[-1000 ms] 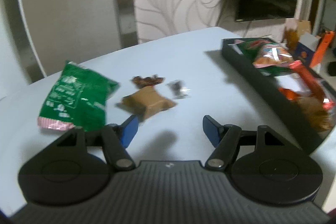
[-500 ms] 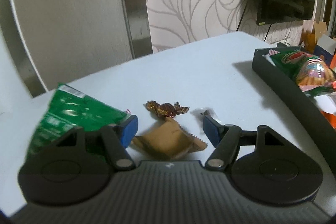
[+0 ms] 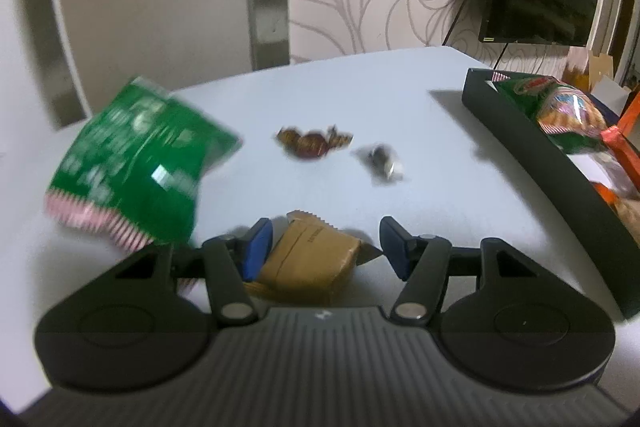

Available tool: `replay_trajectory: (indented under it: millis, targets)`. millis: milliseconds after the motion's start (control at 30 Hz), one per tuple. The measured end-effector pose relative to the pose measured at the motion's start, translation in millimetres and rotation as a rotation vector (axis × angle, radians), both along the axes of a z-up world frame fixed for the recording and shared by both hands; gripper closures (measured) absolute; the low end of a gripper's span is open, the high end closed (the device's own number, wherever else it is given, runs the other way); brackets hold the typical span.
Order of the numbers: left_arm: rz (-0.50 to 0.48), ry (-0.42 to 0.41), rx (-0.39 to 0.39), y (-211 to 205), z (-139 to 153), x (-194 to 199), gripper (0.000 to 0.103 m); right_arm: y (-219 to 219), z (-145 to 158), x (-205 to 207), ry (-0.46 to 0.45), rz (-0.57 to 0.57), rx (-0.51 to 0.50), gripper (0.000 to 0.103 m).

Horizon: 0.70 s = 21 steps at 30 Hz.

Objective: Organize snacks
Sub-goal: 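Move left gripper to the brown square pack while right moves to the clear wrapped candy, then position left gripper around the brown square pack while right hovers over the clear candy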

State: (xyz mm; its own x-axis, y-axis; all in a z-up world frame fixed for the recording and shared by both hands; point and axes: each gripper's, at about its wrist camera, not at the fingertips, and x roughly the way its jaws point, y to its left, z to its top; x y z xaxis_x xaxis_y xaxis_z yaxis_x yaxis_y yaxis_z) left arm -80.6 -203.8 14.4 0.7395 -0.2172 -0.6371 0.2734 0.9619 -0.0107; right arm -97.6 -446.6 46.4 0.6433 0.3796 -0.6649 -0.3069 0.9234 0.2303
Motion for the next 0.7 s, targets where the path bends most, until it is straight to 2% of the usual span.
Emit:
replay_trajectory:
  millis: [133,267,467,700]
  targets:
    - [0.034,0.019,-0.011,20.2,1.8,-28.4,0.040,30.0,-2.1,32.3,0.009,0.079,0.001,0.051]
    - [0.095,0.027,-0.010,41.4,3.4,-47.0,0.040,61.3,-9.6,74.7,0.031,0.106,-0.006,0.051]
    - [0.168,0.033,-0.026,69.9,6.0,-64.0,0.041,95.1,-21.2,129.4,0.042,0.080,-0.050,0.051]
    - [0.142,0.038,0.006,75.2,7.9,-73.7,0.041,109.8,-43.8,173.7,0.085,0.029,-0.090,0.051]
